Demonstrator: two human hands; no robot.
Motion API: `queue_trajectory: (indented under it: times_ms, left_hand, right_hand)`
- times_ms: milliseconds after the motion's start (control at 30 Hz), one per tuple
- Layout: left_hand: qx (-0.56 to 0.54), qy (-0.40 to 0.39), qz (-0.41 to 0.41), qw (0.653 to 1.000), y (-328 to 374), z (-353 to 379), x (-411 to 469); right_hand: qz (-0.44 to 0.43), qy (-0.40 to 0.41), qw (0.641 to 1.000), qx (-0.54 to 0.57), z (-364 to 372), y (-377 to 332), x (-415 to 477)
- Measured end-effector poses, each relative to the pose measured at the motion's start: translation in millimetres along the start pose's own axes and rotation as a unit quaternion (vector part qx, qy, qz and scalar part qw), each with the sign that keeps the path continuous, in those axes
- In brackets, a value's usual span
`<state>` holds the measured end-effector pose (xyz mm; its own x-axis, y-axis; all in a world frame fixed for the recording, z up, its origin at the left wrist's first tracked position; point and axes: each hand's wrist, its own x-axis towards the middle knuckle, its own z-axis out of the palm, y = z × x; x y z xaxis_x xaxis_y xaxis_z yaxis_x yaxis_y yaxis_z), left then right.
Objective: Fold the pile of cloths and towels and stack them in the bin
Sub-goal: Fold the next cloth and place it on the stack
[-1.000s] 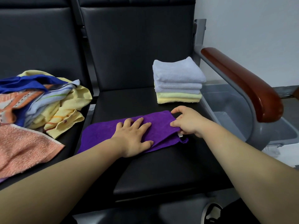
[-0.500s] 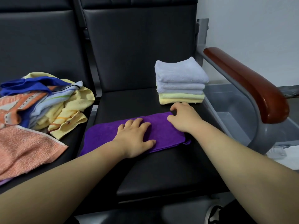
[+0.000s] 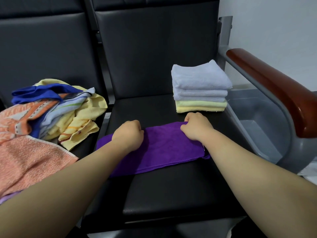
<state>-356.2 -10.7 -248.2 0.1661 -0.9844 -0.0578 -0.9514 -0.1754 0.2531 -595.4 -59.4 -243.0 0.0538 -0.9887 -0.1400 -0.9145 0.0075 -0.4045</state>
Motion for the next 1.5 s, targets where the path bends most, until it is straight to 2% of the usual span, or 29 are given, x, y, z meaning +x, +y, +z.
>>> queue_trajectory:
  times_ms: [233, 333, 433, 533, 600, 733, 900, 1100, 1333, 1433, 1500]
  left_hand:
    - [-0.034, 0.038, 0.023, 0.998, 17.5, -5.7, 11.4]
    - [-0.128, 0.052, 0.062, 0.988, 45.1, -5.7, 4.0]
    - [-0.199, -0.064, 0.193, 0.959, 74.9, -0.5, -16.2]
    - [-0.107, -0.127, 0.341, 0.925, 99.4, 4.8, -35.8]
    - [-0.054, -0.154, 0.375, 0.912, 113.5, 7.4, -39.1]
    - [0.038, -0.193, 0.38, 0.904, 133.6, 13.7, -41.7]
    - [0.092, -0.158, 0.384, 0.905, 143.4, 15.9, -50.1]
    - [-0.012, -0.102, 0.337, 0.936, 123.5, 8.5, -63.2]
    - [-0.066, -0.114, 0.362, 0.923, 99.5, -1.3, -78.6]
    - [-0.084, -0.115, 0.367, 0.919, 96.8, -7.1, -83.0]
    - [-0.138, -0.107, 0.347, 0.921, 91.6, -13.5, -87.4]
  right_hand:
    - [0.027, 0.029, 0.994, 0.1, -8.9, 16.9, 6.7]
    - [0.04, 0.021, 0.983, 0.179, -13.7, 18.4, 9.6]
    - [0.047, -0.027, 0.959, 0.279, -20.4, 17.2, 10.9]
    - [0.076, -0.079, 0.937, 0.332, -24.4, 20.8, 12.5]
    - [0.101, -0.104, 0.926, 0.348, -24.9, 23.3, 12.9]
    - [0.113, -0.123, 0.918, 0.36, -23.1, 26.1, 13.8]
    - [0.128, -0.129, 0.914, 0.361, -24.3, 29.1, 13.7]
    - [0.162, -0.133, 0.888, 0.41, -32.4, 28.3, 12.8]
    - [0.169, -0.132, 0.879, 0.427, -33.0, 20.1, -2.9]
    - [0.147, -0.101, 0.885, 0.43, -40.2, 19.7, -12.3]
    - [0.124, -0.086, 0.878, 0.455, -46.0, 19.3, -19.8]
